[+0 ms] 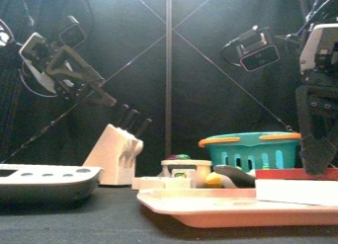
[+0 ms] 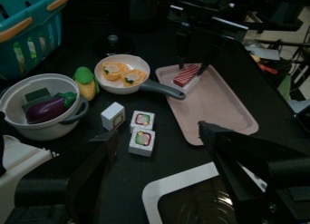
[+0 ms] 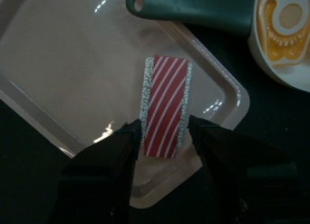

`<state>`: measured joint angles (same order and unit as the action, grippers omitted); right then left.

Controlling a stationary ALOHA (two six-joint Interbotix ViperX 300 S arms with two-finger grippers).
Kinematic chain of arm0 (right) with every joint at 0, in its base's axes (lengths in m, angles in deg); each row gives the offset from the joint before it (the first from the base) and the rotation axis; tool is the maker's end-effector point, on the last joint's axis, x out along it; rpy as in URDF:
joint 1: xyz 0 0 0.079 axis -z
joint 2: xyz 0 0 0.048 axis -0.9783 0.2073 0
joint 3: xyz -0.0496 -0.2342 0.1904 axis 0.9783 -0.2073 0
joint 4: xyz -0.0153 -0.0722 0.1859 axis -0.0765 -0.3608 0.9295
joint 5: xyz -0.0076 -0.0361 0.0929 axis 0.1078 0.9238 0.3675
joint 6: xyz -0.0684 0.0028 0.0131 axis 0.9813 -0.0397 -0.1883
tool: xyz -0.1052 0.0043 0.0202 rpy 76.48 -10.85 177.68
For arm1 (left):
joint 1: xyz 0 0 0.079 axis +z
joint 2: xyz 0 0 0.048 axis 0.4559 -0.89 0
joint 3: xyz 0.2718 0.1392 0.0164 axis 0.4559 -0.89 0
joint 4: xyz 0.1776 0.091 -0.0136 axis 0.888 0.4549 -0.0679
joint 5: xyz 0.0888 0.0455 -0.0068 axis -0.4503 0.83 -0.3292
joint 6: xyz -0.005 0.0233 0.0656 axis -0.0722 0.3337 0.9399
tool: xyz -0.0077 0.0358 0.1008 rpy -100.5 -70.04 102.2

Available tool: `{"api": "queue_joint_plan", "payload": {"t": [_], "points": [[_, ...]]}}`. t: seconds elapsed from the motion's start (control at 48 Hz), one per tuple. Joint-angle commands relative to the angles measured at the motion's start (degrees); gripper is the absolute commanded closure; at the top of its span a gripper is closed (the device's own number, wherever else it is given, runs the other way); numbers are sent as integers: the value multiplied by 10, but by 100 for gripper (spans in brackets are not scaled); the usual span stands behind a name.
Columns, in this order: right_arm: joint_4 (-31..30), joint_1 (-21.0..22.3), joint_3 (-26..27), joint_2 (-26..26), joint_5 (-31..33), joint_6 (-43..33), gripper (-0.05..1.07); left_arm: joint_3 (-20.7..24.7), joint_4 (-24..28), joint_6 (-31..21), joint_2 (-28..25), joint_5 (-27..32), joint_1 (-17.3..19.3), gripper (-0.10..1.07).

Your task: Grab salmon sushi

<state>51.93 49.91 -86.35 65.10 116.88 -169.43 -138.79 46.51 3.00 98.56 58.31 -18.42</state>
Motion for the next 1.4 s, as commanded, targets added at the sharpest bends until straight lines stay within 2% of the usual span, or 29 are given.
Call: {"api": "queue_joint_plan", "payload": {"t": [0.0, 0.396, 1.167, 1.375], "points": [[0, 4, 5, -9, 0, -1, 22, 6, -1, 1, -1, -2, 0, -5], [0, 6, 2, -6, -3, -1, 34, 6, -1, 1, -1, -3, 1, -5], [0, 12, 4, 11, -4, 1, 36, 6, -1, 1, -2, -2, 1, -5], [-1, 13, 4, 9, -4, 1, 48, 6, -1, 1, -2, -2, 1, -5]]}}
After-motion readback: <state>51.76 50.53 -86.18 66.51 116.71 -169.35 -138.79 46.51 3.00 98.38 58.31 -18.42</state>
